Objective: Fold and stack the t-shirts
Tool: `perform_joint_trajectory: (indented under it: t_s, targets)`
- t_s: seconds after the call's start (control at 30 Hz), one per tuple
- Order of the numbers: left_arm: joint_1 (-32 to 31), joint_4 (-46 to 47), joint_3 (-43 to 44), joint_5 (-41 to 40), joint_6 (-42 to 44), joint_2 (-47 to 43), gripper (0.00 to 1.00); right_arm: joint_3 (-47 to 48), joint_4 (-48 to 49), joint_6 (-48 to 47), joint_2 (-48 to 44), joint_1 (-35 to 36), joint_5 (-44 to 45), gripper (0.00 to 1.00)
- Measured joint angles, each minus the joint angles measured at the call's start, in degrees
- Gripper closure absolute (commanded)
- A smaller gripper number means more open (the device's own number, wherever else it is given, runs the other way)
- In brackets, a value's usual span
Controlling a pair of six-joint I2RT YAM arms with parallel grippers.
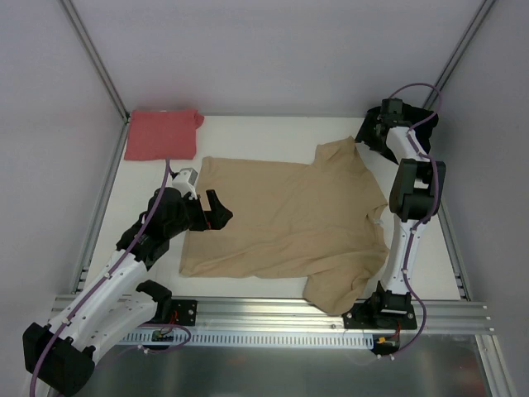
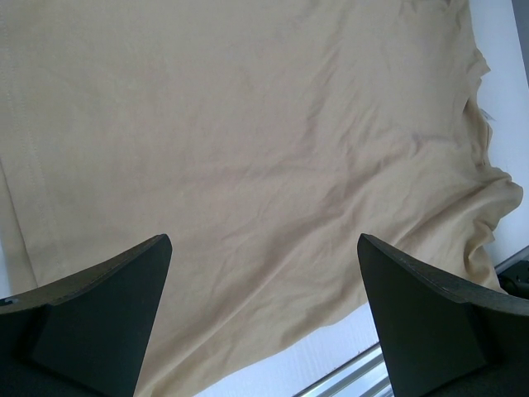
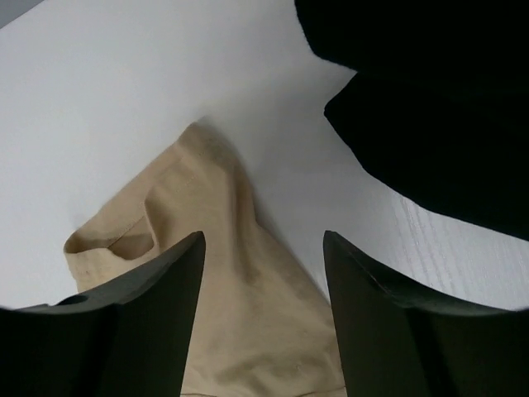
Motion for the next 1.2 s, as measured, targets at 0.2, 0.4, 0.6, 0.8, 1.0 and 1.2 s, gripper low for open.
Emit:
perform_joint_trajectory:
  t_s: [0.2,0.4,0.6,0.8,1.0,1.2]
  targets:
    - [0.00,-0.11,0.00,-0.02,0.00,0.00,0.01,0.76,-1.36,-0.11,0.33,-0.26,-0.42,0.37]
    - [-0.02,-0.09,-0.02,-0.02,0.00,0.07,0.01,5.73,-2.03,0.83,3.43,-0.39,-2.71,0.40]
    - [0.00,0.35,-0.20,-0.02,0.02,0.81,0.01,8.63,-2.01,2.27,7.02,-0.42,-6.38,0.41]
    - [0.00,0.35,-0.83,-0.02,0.02,1.33,0.01,9.38,-1.92,3.80,9.18,-0.48,-8.87,0.55]
    - [0.00,0.87,-0.94,-0.74,0.00,2.51,0.01,11.19,-1.70,5.14,10.49,-0.68,-10.97,1.00]
    - [0.00,4.79,-1.62,-8.72,-0.02,6.01,0.01,9.79,-0.22,5.73,10.78,-0.74,-11.82,1.00]
